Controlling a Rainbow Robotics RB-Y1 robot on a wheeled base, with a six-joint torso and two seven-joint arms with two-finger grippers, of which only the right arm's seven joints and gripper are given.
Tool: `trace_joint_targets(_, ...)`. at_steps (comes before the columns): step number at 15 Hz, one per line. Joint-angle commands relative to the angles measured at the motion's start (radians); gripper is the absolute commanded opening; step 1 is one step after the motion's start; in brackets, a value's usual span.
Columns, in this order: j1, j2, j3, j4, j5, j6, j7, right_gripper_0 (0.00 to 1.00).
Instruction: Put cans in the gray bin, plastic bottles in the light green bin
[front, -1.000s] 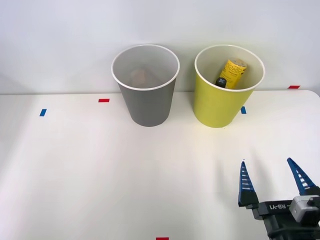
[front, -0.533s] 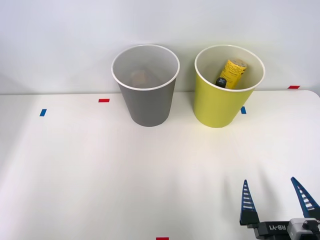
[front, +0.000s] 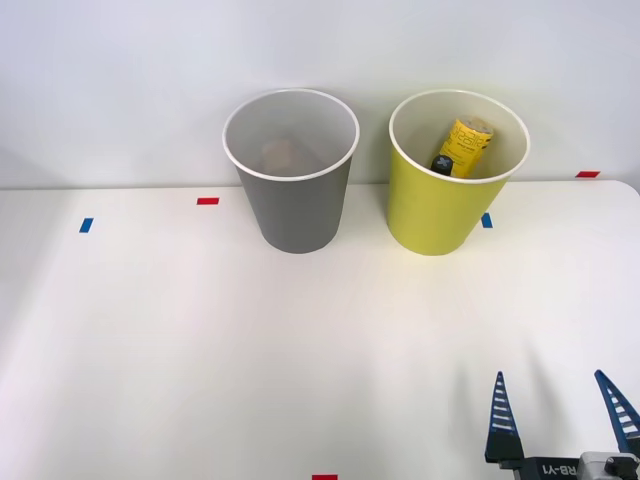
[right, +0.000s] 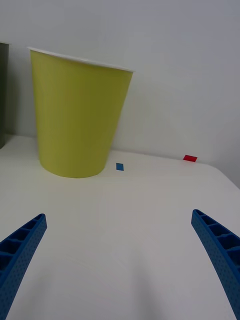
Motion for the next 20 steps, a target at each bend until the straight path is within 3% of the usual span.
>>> trace_joint_targets(1, 0.002, 0.037, -0.057, 0.000, 0.098, 0.058, -0.071, 1.00)
trace_joint_targets(6, 0.068, 0.134, -0.132, 0.000, 0.417, 0.072, -0.490, 1.00)
trace_joint_targets(9, 0.088, 0.142, -0.140, 0.000, 0.513, 0.063, -0.708, 1.00)
trace_joint_targets(15, 0.152, 0.065, -0.121, 0.000, 0.581, 0.009, -0.908, 1.00)
trace_joint_targets(17, 0.175, 0.062, -0.132, 0.000, 0.658, -0.022, -0.993, 1.00)
trace_joint_targets(20, 0.204, 0.062, -0.114, 0.020, 0.685, -0.031, -1.007, 1.00)
